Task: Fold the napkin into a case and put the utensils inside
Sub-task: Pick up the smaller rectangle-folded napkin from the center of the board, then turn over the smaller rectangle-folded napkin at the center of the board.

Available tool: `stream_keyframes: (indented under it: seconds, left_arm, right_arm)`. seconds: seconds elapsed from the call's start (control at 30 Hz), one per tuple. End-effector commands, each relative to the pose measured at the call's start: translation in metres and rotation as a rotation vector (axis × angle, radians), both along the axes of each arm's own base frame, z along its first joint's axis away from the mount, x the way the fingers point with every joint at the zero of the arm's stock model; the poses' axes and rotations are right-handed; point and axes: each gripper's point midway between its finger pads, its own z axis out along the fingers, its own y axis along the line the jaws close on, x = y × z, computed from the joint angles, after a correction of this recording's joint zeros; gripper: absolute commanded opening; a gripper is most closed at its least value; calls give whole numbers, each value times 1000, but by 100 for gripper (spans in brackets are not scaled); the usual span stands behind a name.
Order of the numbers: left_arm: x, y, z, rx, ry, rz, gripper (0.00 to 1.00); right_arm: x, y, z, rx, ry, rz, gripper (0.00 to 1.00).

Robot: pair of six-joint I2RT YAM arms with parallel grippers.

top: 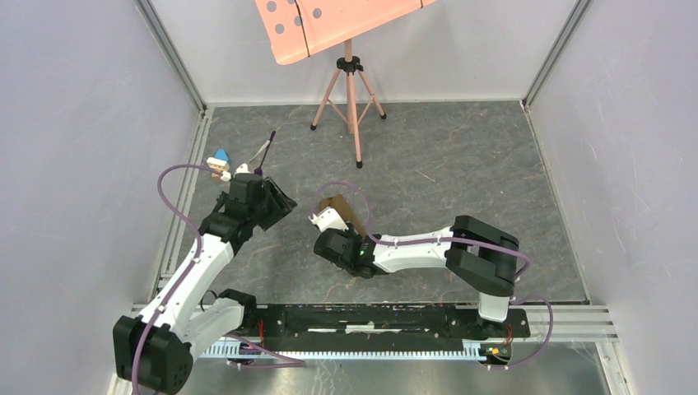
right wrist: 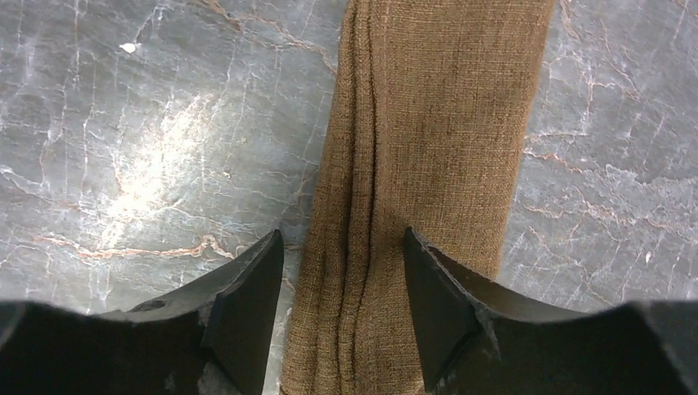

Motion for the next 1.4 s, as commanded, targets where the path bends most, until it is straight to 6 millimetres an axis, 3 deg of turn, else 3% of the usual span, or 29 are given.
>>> stream_keyframes:
  seconds: [0.0, 0.17, 0.33, 0.37, 0.57, 0.8, 0.93, 1.03, 1.17, 1.27, 1.37]
  left_arm:
    - [-16, 17, -2, 60, -3, 32, 63]
    - [-22, 27, 2, 106, -20, 42, 63]
    - [-25, 31, 5, 122, -28, 40, 63]
    - [-26, 31, 5, 123, -29, 38, 63]
    - [-28, 32, 10, 134, -26, 32, 62]
    - [-28, 33, 22, 124, -52, 43, 61]
    - [-28, 32, 30, 120, -62, 42, 61]
    - [-27, 29, 35, 115, -68, 15, 60]
    - [-25, 9, 41, 86, -117, -120, 61]
    - [-25, -18, 47, 21, -173, -291, 62]
    - [-26, -40, 45, -60, -178, -391, 63]
  right_arm:
    - [10, -16, -3, -66, -64, -104, 57]
    - [16, -26, -9, -107, -102, -129, 39]
    - [17, -5, 10, -38, -113, -49, 2]
    - [16, 1, 17, -15, -103, -30, 0]
    - [-19, 55, 61, 320, 126, 167, 0]
    - [-63, 85, 95, 773, 483, 290, 0]
    - [-75, 73, 92, 983, 648, 294, 0]
    - [-66, 58, 80, 1036, 666, 275, 0]
    - [-56, 34, 64, 1088, 695, 247, 1]
    - [-46, 15, 48, 1068, 687, 227, 6]
    - [-33, -3, 27, 976, 668, 251, 23]
